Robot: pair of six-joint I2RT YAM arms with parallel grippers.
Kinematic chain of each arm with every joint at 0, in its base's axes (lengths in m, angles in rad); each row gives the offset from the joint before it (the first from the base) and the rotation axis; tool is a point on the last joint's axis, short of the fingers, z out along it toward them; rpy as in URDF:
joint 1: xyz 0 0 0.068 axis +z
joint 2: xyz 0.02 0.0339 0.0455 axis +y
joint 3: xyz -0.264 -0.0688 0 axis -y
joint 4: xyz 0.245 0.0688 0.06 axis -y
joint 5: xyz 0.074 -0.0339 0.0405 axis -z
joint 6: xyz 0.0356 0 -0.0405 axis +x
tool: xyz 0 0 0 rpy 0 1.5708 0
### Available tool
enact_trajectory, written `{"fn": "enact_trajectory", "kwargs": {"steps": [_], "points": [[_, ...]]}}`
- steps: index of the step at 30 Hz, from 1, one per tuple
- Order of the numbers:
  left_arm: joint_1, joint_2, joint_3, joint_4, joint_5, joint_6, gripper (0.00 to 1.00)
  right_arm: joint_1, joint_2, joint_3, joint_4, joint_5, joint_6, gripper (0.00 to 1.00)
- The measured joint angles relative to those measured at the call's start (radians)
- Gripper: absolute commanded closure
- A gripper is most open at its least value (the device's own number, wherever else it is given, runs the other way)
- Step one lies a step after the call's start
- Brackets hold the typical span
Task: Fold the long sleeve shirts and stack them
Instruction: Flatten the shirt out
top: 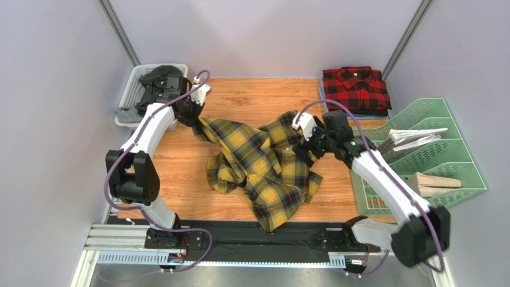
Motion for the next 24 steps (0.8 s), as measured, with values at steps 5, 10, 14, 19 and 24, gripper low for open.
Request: {"fn": "enact_trajectory", "kwargs": {"steps": [5,10,14,19,24], "points": [[0.002,0.032,0.000,-0.005,-0.023,-0.047,1.00,0.144,-0.316,-0.092,-0.028,-0.040,-0.002,0.00],[0.002,0.044,0.000,-0.005,-0.027,-0.073,1.00,0.221,-0.387,-0.239,-0.067,-0.092,-0.012,0.00],[0.002,0.046,-0.001,-0.005,-0.027,-0.078,1.00,0.307,-0.327,-0.327,-0.108,-0.091,-0.039,0.00],[0.002,0.046,-0.001,-0.014,-0.026,-0.078,1.00,0.459,-0.325,-0.386,-0.087,-0.086,-0.077,0.00],[0.002,0.046,-0.001,-0.031,-0.026,-0.075,1.00,0.601,-0.301,-0.478,-0.012,-0.037,-0.101,0.04]]}}
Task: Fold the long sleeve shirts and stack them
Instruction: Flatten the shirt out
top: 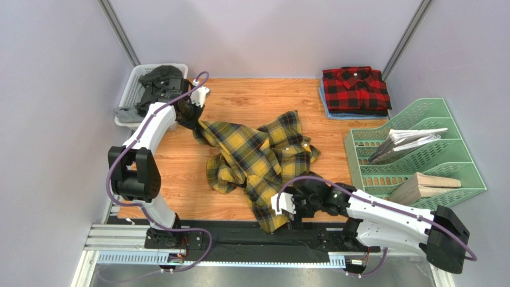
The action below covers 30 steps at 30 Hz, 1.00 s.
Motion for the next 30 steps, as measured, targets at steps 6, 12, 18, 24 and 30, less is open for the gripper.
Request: {"fn": "enact_trajectory", "kwargs": {"steps": [6,12,18,24,30], "points": [[0.000,0.000,0.000,-0.008,0.000,0.000,1.00,0.072,0.041,-0.088,0.172,0.227,-0.011,0.75],[0.000,0.002,-0.002,-0.012,0.001,0.001,1.00,-0.088,-0.030,0.074,0.167,0.290,0.076,1.00],[0.000,0.039,0.020,-0.027,0.005,0.002,1.00,-0.486,-0.003,0.379,0.172,0.085,0.131,0.92],[0.000,0.103,0.074,-0.032,0.019,0.000,1.00,-0.741,0.432,0.589,0.222,-0.031,0.171,0.39],[0.008,0.110,0.076,-0.034,0.036,0.000,1.00,-0.937,0.439,0.488,0.111,-0.155,0.190,0.32]]}}
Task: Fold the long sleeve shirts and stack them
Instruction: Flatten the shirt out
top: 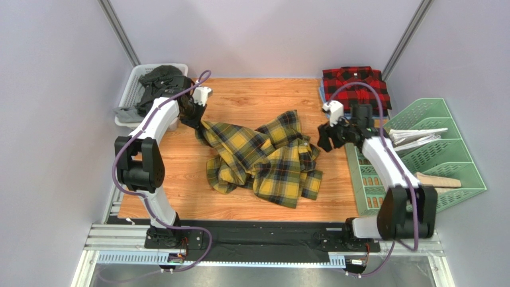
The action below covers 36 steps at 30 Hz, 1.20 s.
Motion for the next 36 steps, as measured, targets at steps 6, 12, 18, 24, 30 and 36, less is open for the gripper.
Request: {"fn": "enact_trajectory", "kwargs": {"steps": [6,12,18,24,30,36], "points": [[0.006,0.000,0.000,0.000,0.043,-0.007,1.00,-0.045,-0.461,-0.211,-0.105,-0.173,-0.079,0.41],[0.007,0.000,-0.001,0.000,0.089,-0.019,1.00,0.004,-0.507,-0.298,-0.146,-0.333,0.100,0.48],[0.007,-0.001,-0.006,0.000,0.107,-0.024,1.00,0.029,-0.285,-0.243,-0.146,-0.407,0.358,0.46],[0.011,-0.004,-0.006,0.000,0.122,-0.026,1.00,0.031,-0.177,-0.277,-0.144,-0.438,0.560,0.37],[0.014,-0.004,-0.006,0.000,0.126,-0.026,1.00,0.068,-0.061,-0.281,-0.139,-0.438,0.640,0.37],[0.021,-0.004,-0.006,0.000,0.138,-0.026,1.00,0.131,-0.021,-0.305,-0.095,-0.432,0.687,0.36]]}}
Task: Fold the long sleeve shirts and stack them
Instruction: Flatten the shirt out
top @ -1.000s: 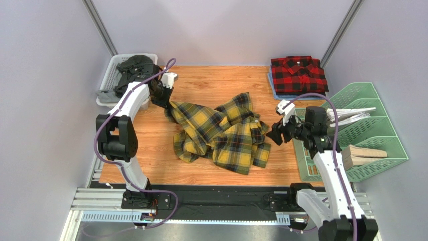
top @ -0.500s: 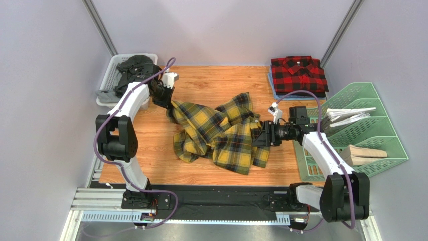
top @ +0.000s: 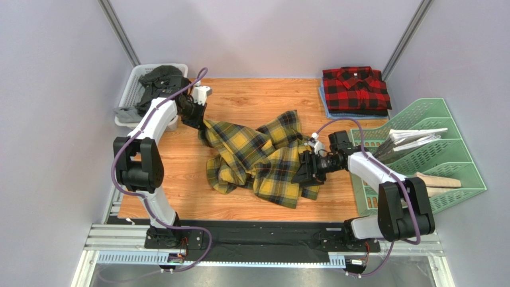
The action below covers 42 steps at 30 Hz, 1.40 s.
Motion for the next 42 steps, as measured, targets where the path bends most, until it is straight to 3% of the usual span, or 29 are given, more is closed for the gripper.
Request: {"fn": "enact_trajectory", "kwargs": {"steps": [12,21,22,24,25,26,28,34,38,42], "points": [[0.004,-0.003,-0.040,0.008,0.029,0.000,1.00,0.037,0.001,-0.072,0.125,0.117,0.062,0.32],[0.018,-0.003,-0.056,0.020,0.053,-0.001,1.00,0.073,-0.062,-0.129,0.279,0.130,0.123,0.41],[0.021,-0.003,-0.059,0.020,0.056,-0.001,1.00,0.092,-0.066,-0.138,0.311,0.125,0.139,0.43],[0.025,-0.003,-0.063,0.020,0.061,-0.001,1.00,0.117,-0.068,-0.147,0.362,0.114,0.164,0.59],[0.030,-0.003,-0.063,0.021,0.062,-0.001,1.00,0.128,-0.068,-0.148,0.384,0.106,0.176,0.67],[0.032,-0.003,-0.063,0.021,0.062,0.000,1.00,0.133,-0.070,-0.148,0.398,0.101,0.179,0.84],[0.036,-0.003,-0.064,0.021,0.064,0.000,1.00,0.131,-0.085,-0.145,0.409,0.091,0.187,1.00],[0.041,-0.044,-0.078,0.011,0.069,0.021,1.00,0.045,-0.266,-0.028,0.303,0.079,0.139,1.00],[0.041,-0.142,-0.077,0.007,0.072,0.077,1.00,-0.071,-0.393,0.189,0.249,0.073,0.085,1.00],[0.040,-0.266,-0.047,0.005,0.059,0.162,1.00,-0.196,-0.412,0.436,0.232,0.075,0.064,1.00]]}}
